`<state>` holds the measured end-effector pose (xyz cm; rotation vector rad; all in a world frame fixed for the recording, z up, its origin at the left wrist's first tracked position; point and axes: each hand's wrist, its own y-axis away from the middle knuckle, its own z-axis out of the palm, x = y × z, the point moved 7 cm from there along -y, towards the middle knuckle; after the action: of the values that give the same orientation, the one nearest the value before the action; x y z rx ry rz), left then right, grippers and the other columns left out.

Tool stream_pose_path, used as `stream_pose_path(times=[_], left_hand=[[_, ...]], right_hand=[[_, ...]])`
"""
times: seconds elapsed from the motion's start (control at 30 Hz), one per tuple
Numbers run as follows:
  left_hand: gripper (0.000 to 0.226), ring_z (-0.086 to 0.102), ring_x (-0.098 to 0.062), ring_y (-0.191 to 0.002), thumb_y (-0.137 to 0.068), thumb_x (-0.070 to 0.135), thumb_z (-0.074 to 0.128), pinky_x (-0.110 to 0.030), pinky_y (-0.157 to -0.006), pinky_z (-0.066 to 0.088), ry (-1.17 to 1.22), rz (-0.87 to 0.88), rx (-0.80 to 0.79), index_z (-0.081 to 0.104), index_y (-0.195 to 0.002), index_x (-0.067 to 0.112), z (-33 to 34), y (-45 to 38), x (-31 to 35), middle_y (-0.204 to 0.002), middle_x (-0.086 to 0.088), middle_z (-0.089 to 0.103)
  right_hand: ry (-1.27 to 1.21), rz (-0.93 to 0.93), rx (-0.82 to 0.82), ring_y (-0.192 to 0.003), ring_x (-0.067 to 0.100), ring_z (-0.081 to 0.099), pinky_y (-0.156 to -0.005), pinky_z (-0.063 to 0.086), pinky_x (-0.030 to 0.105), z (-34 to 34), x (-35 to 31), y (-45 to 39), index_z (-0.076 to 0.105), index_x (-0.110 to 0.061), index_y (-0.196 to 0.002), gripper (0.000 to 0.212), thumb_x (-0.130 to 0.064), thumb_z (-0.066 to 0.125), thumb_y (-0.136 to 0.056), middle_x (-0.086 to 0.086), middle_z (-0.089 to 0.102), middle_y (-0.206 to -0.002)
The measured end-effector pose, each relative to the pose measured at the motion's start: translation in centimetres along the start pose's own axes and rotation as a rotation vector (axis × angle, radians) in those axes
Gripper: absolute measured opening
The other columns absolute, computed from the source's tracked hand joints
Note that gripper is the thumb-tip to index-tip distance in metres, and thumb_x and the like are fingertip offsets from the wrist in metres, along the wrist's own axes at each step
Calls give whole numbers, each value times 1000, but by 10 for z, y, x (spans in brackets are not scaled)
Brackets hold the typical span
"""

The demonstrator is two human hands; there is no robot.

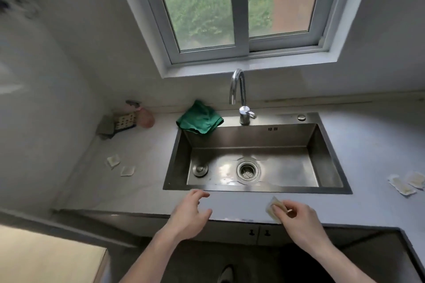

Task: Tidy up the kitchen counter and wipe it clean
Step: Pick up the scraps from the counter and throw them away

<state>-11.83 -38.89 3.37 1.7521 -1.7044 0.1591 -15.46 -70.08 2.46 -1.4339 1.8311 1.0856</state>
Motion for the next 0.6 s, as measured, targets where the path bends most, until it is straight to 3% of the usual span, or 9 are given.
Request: stream_pose_path(times=[0.17,0.3,0.47,0.6], left_hand=[[49,43,-14,-141,-97,39,61,-35,-115,41,-79,-123,66,50,-144,33,-64,-45,-105,-158,12,32],[57,37,-24,-147,-94,31,65,-41,-118,37,-159,-284,93,49,-148,25,-104,-87,-185,-164,1,28],[69,32,-36,-148,-91,32,61,-42,-122,32,-213,-462,36,40,-155,14,-144,-129,-268,-168,-9,17],[74,27,-36,-150,-94,31,55,-41,-121,29,-234,-544,-29,27,-161,12,-151,-146,-302,-171,-6,1]], right_hand=[[19,-36,-18,-72,3,63,-66,46,18,65,-59,-33,74,-30,-70,22,-45,74,-87,-19,68,-74],[47,-77,-32,-69,10,62,-69,47,26,100,-93,-56,72,-20,-72,27,-39,72,-91,-5,68,-72],[118,-73,-44,-69,7,63,-69,50,27,135,-114,-75,73,-22,-72,20,-31,72,-90,-10,69,-71],[166,-61,-62,-69,7,64,-70,49,25,149,-121,-76,71,-21,-75,13,-26,72,-87,-11,69,-72]])
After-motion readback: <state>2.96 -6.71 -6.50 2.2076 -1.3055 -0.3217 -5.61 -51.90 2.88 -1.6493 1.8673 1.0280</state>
